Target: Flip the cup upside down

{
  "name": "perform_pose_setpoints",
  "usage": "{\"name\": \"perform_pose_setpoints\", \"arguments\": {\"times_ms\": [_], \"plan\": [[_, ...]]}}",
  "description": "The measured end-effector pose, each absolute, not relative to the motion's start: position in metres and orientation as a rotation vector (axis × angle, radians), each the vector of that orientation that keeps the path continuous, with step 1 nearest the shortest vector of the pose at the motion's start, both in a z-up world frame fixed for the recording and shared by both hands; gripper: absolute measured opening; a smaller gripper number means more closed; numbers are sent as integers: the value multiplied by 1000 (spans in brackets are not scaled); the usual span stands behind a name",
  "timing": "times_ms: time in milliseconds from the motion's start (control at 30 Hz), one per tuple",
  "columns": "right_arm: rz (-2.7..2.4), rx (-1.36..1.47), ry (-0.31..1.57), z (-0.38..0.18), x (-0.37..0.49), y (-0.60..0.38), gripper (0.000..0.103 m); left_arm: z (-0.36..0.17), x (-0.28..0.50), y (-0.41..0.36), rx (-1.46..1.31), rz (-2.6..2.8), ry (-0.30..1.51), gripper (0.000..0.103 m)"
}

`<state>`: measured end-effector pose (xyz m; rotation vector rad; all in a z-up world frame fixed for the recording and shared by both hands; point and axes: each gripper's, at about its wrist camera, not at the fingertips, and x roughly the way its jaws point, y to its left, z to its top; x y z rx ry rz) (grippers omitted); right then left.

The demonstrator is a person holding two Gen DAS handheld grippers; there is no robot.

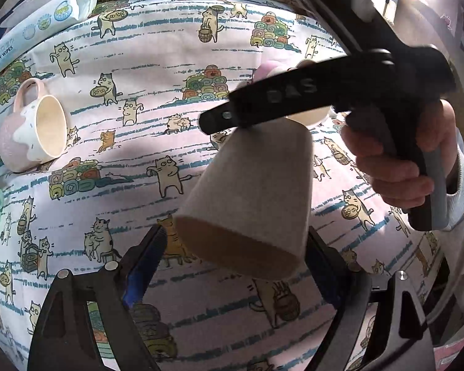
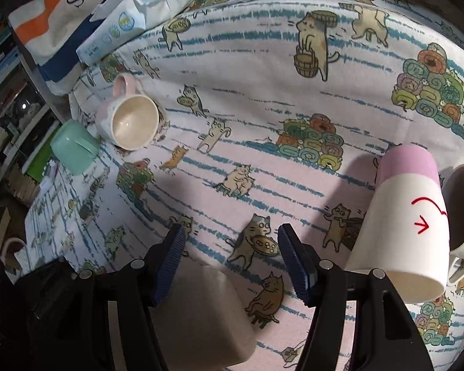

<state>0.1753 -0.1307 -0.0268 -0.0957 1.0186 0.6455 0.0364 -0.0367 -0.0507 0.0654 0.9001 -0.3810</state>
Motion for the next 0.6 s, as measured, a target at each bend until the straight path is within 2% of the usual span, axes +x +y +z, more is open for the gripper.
{"name": "perform_pose_setpoints", "arguments": {"times_ms": [600], "plan": [[557, 59, 1077, -32, 140, -201, 65, -51, 55, 6, 48, -252, 884, 86]]}}
